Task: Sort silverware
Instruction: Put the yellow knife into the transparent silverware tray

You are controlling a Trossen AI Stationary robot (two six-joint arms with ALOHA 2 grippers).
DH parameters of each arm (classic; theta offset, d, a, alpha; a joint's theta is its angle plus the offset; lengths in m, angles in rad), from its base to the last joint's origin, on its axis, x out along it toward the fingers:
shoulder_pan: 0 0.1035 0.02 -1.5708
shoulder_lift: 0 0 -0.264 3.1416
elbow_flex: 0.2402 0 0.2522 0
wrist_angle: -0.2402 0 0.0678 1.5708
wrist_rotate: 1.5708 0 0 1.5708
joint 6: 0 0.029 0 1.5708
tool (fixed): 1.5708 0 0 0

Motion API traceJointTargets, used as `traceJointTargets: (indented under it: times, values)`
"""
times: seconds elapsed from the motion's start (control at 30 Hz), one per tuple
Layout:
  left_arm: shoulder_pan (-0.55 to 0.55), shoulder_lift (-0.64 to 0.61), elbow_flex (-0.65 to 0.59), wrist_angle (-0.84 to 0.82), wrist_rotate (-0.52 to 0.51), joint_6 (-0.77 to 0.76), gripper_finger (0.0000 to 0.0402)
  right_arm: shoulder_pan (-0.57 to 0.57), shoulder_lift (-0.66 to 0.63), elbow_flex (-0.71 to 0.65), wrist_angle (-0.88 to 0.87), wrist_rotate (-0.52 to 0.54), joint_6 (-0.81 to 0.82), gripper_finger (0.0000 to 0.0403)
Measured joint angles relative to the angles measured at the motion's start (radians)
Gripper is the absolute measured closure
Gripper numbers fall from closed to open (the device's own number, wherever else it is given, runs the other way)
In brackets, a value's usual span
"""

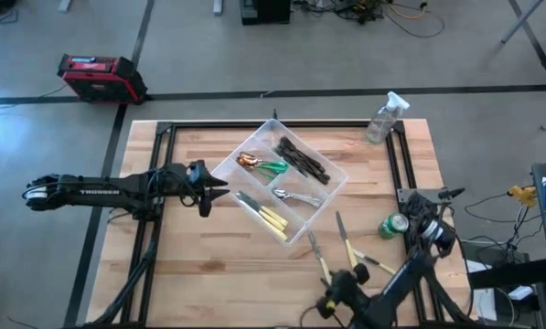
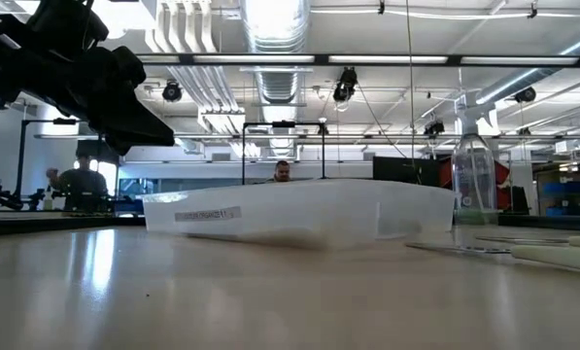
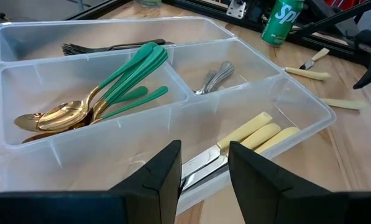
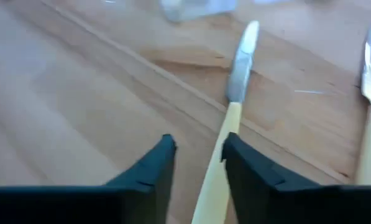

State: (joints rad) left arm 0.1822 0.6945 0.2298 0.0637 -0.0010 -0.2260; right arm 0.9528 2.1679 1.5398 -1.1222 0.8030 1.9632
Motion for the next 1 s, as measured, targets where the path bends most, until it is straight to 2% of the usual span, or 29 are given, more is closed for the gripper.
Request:
traceJointTargets:
  times: [0.13, 0.23, 0.37, 0.47, 0.57, 0.67, 0.87, 1.0]
  values:
    - [0.0, 0.0, 0.0, 0.0, 0.0, -0.004, 0.0283, 0.055, 0.069, 0.0, 0.018, 0.045, 0.006, 0.021]
    - [0.0, 0.0, 0.0, 0.001, 0.0, -0.014, 0.0283, 0.081, 0.129, 0.0, 0.02, 0.063, 0.068, 0.0181]
    - [0.0, 0.0, 0.0, 0.004, -0.002, -0.023, 0.0283, 0.092, 0.189, 0.004, 0.022, 0.114, 0.121, 0.0161]
    - [0.0, 0.0, 0.0, 0.006, -0.011, -0.028, 0.0283, 0.094, 0.231, 0.008, 0.013, 0.147, 0.12, 0.0161]
    - [0.0, 0.0, 0.0, 0.011, -0.012, -0.034, 0.0283, 0.088, 0.262, 0.009, 0.013, 0.151, 0.123, 0.018]
    - [0.0, 0.0, 0.0, 0.014, -0.013, -0.041, 0.0283, 0.087, 0.282, 0.008, 0.007, 0.171, 0.129, 0.0218]
    - [0.0, 0.002, 0.0, 0.018, -0.013, -0.042, 0.0283, 0.083, 0.288, 0.007, 0.013, 0.18, 0.138, 0.0343]
    - [0.0, 0.002, 0.0, 0.019, -0.013, -0.042, 0.0283, 0.082, 0.288, 0.014, 0.009, 0.176, 0.137, 0.0349]
